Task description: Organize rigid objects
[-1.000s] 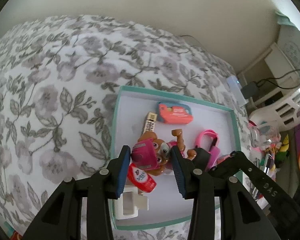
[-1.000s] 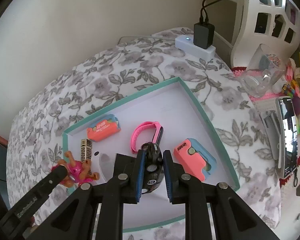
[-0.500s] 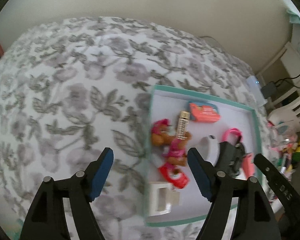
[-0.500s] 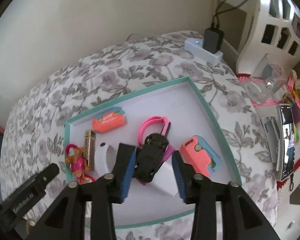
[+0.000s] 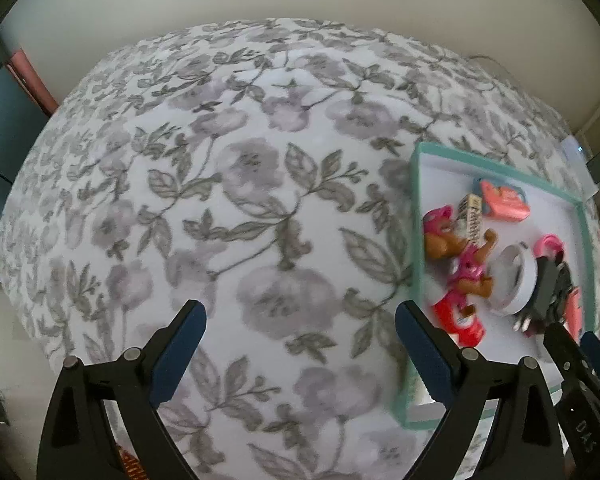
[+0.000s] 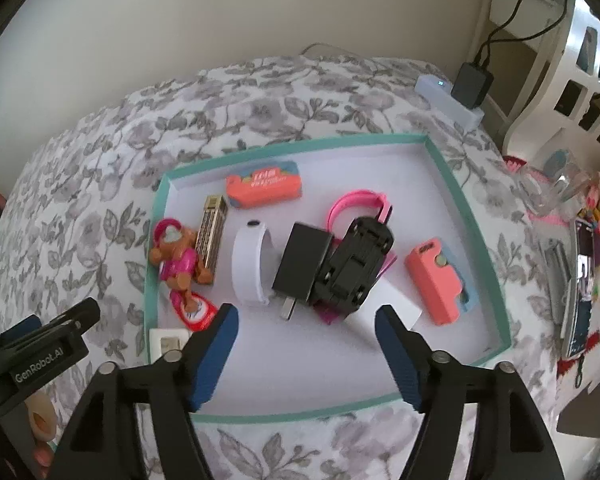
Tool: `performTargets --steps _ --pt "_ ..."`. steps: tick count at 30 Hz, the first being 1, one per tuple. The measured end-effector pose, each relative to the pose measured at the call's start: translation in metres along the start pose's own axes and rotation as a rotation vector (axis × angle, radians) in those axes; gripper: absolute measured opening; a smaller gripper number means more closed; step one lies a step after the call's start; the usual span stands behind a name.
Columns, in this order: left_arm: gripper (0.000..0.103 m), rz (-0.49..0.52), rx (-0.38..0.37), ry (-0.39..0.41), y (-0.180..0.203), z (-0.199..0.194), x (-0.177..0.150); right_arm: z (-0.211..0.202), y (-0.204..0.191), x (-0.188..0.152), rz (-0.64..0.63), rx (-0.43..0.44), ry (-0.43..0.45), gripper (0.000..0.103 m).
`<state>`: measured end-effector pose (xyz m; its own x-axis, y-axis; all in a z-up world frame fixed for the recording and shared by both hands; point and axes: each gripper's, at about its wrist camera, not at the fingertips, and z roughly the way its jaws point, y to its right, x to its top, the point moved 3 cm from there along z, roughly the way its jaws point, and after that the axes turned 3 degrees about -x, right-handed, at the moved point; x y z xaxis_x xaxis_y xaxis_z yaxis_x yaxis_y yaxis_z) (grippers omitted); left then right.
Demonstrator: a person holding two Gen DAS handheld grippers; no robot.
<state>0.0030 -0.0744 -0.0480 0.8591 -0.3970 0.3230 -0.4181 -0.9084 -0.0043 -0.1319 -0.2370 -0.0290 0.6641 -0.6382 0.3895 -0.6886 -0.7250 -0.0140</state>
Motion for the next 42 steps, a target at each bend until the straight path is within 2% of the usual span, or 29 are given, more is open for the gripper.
performTargets --steps 11,24,42 --pt "0.096 0.023 0.022 -0.029 -0.011 -0.008 -0.016 -0.001 0.0 -0.016 0.012 0.005 -0.024 0.099" --pt "0.096 0.034 0.03 -0.044 -0.021 -0.018 -0.034 -0.011 -0.003 -0.028 -0.004 -0.004 -0.014 0.103" --pt "0.096 0.006 0.02 -0.042 -0.026 -0.021 -0.034 -0.014 -0.009 -0.028 -0.037 -0.007 -0.006 0.103"
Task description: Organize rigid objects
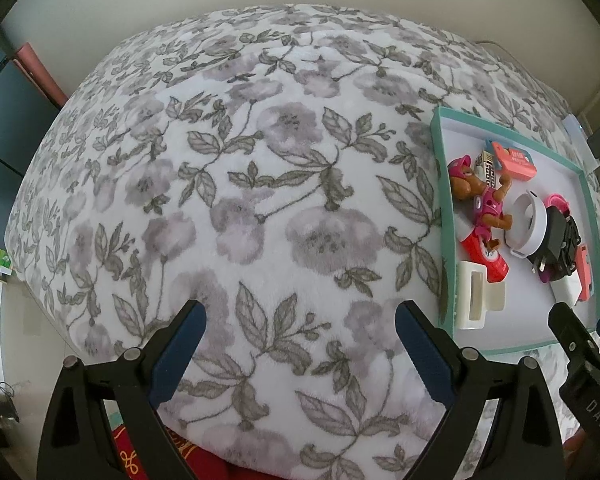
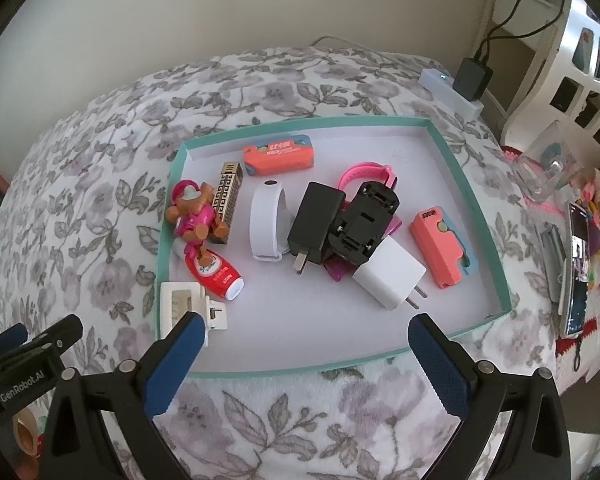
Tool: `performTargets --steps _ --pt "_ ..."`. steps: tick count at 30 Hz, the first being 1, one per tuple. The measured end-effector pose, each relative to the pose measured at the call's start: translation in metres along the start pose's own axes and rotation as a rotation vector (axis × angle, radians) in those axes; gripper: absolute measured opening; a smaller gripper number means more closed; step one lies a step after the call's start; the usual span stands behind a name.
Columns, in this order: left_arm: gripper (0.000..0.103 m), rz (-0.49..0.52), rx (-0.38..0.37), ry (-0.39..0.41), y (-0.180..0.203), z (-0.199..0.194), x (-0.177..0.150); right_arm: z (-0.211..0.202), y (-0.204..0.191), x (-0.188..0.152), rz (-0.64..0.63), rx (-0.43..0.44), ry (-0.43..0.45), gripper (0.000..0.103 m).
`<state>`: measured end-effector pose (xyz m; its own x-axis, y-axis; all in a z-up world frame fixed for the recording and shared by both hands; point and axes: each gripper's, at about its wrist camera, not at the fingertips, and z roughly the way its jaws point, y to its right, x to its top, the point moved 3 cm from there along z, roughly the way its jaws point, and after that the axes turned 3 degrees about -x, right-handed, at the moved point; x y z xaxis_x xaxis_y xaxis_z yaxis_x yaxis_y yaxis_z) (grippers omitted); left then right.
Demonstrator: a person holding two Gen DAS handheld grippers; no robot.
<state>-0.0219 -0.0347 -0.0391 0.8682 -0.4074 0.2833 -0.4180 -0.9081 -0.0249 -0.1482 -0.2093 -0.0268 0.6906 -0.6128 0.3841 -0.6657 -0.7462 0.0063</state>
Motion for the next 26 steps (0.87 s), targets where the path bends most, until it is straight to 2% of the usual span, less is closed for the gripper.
performTargets --steps 21,26 --pt "0.096 -0.015 0.011 0.005 0.001 0.0001 0.0014 0.0018 0.0006 0.002 -0.006 -0.001 -0.001 0.103" --pt "0.096 -0.017 0.014 0.03 0.0 -0.005 0.0024 0.0022 -0.0019 0.0014 -0.016 -0.005 0.0 0.103"
